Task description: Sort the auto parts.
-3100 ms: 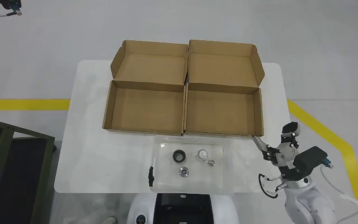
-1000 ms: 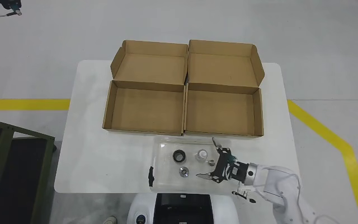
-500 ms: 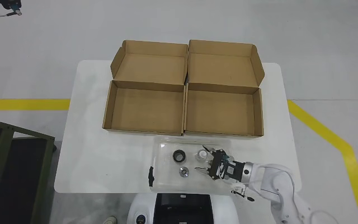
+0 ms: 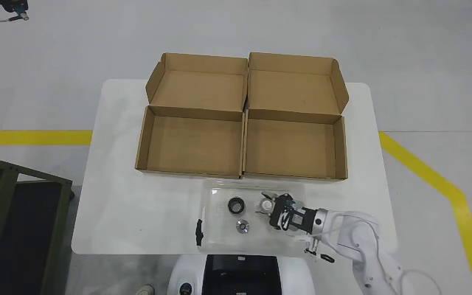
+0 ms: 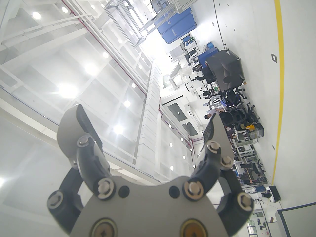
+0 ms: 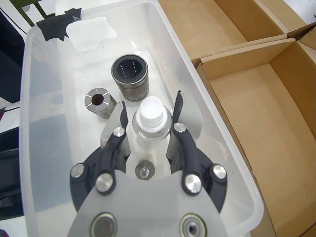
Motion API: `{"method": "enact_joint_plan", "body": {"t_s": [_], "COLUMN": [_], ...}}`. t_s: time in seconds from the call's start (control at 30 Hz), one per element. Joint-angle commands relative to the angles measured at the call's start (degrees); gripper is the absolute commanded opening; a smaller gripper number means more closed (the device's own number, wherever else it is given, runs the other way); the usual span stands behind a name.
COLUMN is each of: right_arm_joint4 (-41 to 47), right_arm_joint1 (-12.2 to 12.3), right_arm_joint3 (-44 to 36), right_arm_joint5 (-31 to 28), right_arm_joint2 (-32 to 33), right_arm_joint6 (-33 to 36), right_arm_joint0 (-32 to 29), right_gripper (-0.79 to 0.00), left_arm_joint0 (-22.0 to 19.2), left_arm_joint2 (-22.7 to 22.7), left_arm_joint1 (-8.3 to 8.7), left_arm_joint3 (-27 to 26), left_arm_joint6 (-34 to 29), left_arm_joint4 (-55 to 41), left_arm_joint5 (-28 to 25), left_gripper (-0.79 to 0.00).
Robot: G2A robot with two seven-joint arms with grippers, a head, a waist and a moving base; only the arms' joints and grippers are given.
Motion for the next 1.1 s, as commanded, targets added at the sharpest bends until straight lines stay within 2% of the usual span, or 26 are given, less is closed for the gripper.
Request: {"method": "enact_joint_plan", "body": {"t_s": [0.0,0.1,0.13,0.43,1.07], "right_arm_joint4": [0.2,0.5,0.8,7.8,41.5], "right_arm_joint1": [0.1,0.3,0.4,1.1,1.6], "right_arm_joint3": [0.1,-0.4,-0.9,-6.4,-11.4], "right_arm_joint5": [0.0,-0.6,-0.9,-2.1,6.5], "right_arm_joint2": [-0.2,-0.1,0.1,2.3,6.3], "right_arm_joint6": [0.0,0.3,0.4,1.1,-1.8], "right_arm_joint0": [0.1,0.2,0.1,-1.8,-4.6], "right_gripper": [-0.56,-0.705,-0.785,-0.785,-0.785], "left_arm_joint0": [0.0,0.0,0.0,0.0,0.0], "left_arm_joint2": [0.0,0.0,0.0,0.0,0.0], "left_arm_joint1": [0.0,0.0,0.0,0.0,0.0], "left_arm_joint3": [0.0,0.0,0.0,0.0,0.0], "left_arm_joint6": [0.0,0.0,0.0,0.0,0.0], "left_arm_joint4": [0.0,0.0,0.0,0.0,0.0], "left_arm_joint5": [0.0,0.0,0.0,0.0,0.0], "left_gripper": [0.0,0.0,0.0,0.0,0.0]}}
